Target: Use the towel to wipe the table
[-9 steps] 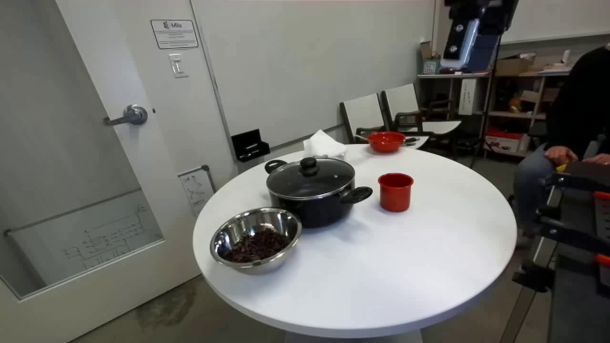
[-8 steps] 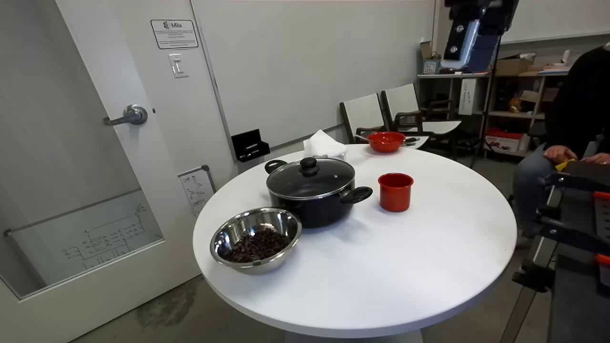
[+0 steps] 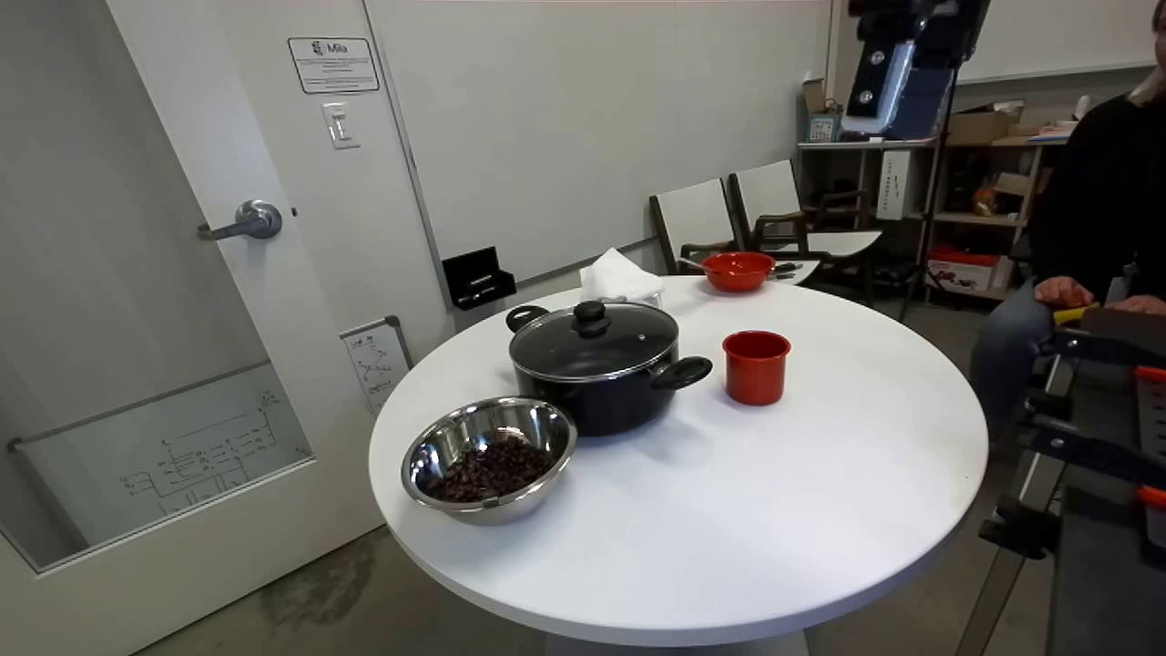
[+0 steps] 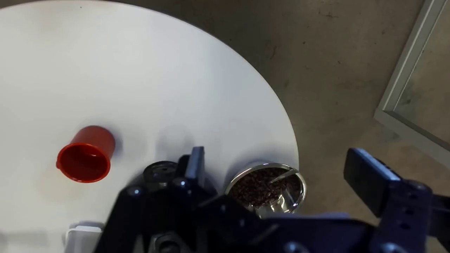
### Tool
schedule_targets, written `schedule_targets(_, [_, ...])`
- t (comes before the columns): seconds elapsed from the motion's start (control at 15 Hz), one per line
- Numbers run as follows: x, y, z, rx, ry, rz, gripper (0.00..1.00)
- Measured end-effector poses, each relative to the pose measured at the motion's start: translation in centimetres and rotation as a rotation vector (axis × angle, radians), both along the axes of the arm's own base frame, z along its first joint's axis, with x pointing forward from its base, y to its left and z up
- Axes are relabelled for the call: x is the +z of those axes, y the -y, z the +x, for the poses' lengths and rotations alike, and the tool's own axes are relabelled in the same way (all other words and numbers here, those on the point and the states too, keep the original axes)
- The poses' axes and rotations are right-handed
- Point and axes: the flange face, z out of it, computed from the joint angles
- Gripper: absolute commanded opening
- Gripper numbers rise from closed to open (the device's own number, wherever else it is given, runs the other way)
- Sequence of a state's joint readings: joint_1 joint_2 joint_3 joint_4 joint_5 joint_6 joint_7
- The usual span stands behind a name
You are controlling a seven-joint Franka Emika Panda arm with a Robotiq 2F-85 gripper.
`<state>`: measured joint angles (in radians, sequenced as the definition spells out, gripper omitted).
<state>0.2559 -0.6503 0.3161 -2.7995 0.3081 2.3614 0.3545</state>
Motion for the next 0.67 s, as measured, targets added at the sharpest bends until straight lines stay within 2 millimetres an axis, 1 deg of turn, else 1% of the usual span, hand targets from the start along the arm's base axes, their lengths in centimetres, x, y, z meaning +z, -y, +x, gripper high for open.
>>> schedule_targets(0.07, [0.1,0.2,0.2,-0.01,0.007,-0.002,1.0])
schedule_targets(0.2, [0.2,1.3,1.7,-0.098,0.062,-0.018,1.0])
schedule_targets(0.33, [0.2,3.2,4.5,-0.183,0.148,-0.043,1.0])
schedule_targets(0.47, [-0.2,4.9,7.9,-0.264,0.227,-0.076,1.0])
schedule_targets(0.67, [-0.6,6.6,12.7,-0.403,0.274,-0.144,1.0])
